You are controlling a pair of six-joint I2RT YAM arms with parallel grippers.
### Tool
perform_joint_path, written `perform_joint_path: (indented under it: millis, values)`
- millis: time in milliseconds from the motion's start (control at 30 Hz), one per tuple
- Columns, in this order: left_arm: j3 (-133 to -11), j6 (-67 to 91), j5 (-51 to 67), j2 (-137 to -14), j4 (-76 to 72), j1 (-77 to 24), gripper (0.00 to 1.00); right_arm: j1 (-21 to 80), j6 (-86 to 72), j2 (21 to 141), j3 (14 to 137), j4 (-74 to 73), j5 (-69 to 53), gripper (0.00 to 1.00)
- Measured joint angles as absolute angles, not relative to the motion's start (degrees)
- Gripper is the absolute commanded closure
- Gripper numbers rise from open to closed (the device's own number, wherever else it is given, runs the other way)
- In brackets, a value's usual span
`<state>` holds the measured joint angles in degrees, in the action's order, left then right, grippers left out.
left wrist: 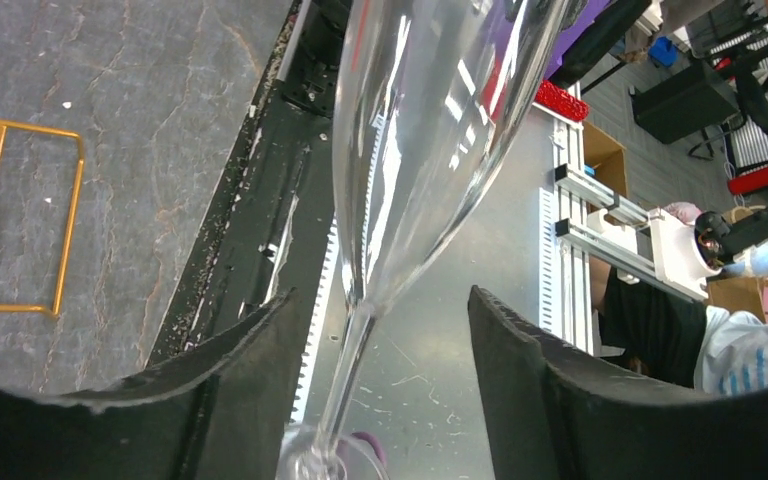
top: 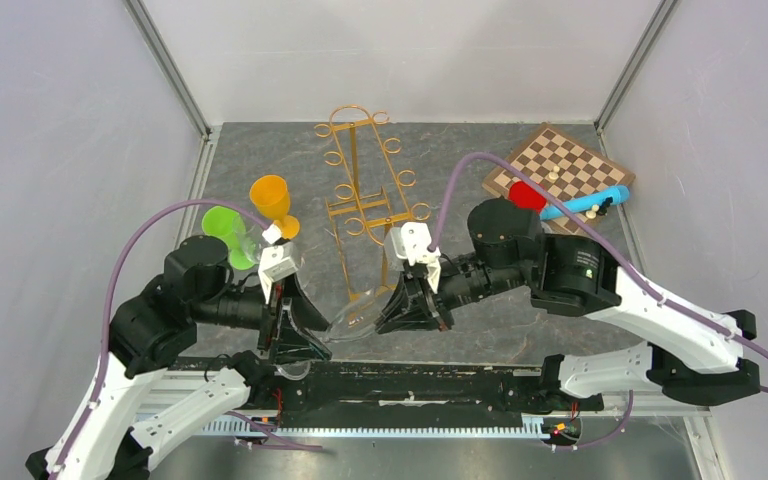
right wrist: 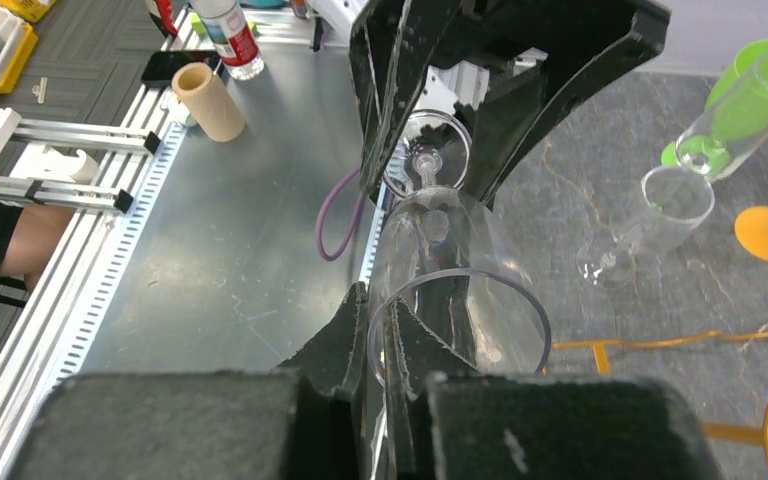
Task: Take the wine glass off the wine glass rack
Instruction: Place the wine glass at the center of the board.
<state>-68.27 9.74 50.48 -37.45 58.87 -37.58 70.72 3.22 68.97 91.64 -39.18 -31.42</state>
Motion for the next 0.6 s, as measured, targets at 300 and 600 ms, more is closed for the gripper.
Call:
perform_joint_path:
  millis: [300,600]
  values:
    - [-69.28,9.72,45.54,-38.72,58.94,-37.58,0.23,70.72,4.51,61.08,88.12,-48.16,-26.30,1.00]
    - [-70.02,9.74,40.93,-40.12,59.16,-37.58,0.22,70.72,-1.17,50.87,82.74,-57.93,-12.62,1.00]
